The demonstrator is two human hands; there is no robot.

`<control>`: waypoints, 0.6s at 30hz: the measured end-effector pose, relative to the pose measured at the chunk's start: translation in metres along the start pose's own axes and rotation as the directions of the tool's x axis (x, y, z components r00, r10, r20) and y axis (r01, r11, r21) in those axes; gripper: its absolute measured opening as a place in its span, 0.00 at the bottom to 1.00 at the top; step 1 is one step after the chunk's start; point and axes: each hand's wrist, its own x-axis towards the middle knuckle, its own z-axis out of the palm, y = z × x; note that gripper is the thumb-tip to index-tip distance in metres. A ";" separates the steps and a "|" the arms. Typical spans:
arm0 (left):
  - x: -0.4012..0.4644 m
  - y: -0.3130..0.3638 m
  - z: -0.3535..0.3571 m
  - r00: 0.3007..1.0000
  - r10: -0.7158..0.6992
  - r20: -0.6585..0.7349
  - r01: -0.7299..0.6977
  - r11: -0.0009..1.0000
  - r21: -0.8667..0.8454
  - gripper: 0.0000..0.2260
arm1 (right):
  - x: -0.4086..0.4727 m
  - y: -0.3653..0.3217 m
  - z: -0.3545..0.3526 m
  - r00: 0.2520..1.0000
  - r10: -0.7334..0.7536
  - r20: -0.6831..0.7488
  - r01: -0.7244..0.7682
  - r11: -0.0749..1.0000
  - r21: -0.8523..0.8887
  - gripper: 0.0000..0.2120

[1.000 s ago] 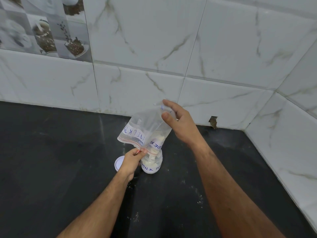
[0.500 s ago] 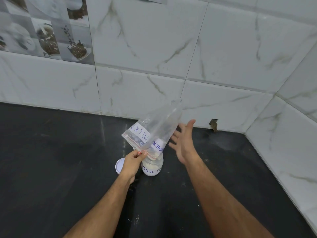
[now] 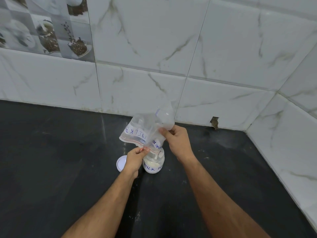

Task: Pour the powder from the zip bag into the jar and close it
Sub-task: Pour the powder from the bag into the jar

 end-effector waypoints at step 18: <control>-0.004 -0.001 -0.004 0.999 0.029 0.023 -0.030 0.999 0.020 0.03 | 0.004 0.003 -0.001 0.998 0.055 -0.012 -0.053 0.991 0.124 0.11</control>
